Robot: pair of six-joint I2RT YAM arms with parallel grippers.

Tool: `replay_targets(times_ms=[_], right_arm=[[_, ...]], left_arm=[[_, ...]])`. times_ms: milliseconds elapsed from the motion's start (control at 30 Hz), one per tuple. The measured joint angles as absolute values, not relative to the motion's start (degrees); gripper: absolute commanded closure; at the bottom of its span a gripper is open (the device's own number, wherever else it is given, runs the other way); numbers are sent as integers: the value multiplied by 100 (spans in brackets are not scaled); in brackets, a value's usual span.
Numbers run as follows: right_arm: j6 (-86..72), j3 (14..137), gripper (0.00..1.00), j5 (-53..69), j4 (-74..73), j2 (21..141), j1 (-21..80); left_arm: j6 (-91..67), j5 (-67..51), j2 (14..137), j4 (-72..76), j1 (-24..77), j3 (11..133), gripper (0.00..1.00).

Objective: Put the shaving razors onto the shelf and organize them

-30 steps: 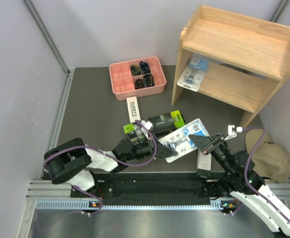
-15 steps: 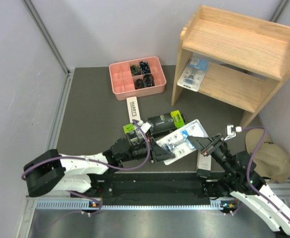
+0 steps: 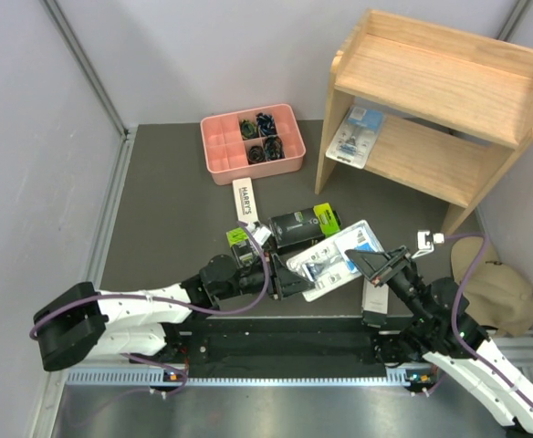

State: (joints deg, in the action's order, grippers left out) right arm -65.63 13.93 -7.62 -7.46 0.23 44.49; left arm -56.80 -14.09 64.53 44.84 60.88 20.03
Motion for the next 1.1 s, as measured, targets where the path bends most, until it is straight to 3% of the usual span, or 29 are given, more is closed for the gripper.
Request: replay_targets(times_ms=[167,200,233,367,467,500,700,867,1100], right_arm=[[-6565,1393,100,-762,-757,23,4449],[-6565,1393,100,-762,-757,23,4449],[-6567,1393,100,-760,-753,23,4449],[-6587,1406,84,-760,-725,21,4447],[-6573,1437,62,-766,-731,21,4445],[-6565,1437,50,-792,-749,21,4445],[-6359,1437,15,-952,-1125,23,4438],[-6254,1437,2,-987,-1321,23,4438],[-6167,1483,1,-1076,-1597,23,4438]], left_arm=[[-5706,-1420,6399,4495,6090,1984,85],[-5710,-1444,6396,4512,6090,1981,96],[-5721,-1474,6396,4545,6088,1979,100],[-5780,-1616,6401,4676,6071,1966,100],[-5813,-1686,6403,4746,6058,1966,100],[-5813,-1710,6403,4786,6060,1966,100],[-5784,-1675,6388,4849,6084,1959,100],[-5804,-1487,6309,4860,6084,1898,100],[-5918,-1149,6208,5111,6077,1743,100]])
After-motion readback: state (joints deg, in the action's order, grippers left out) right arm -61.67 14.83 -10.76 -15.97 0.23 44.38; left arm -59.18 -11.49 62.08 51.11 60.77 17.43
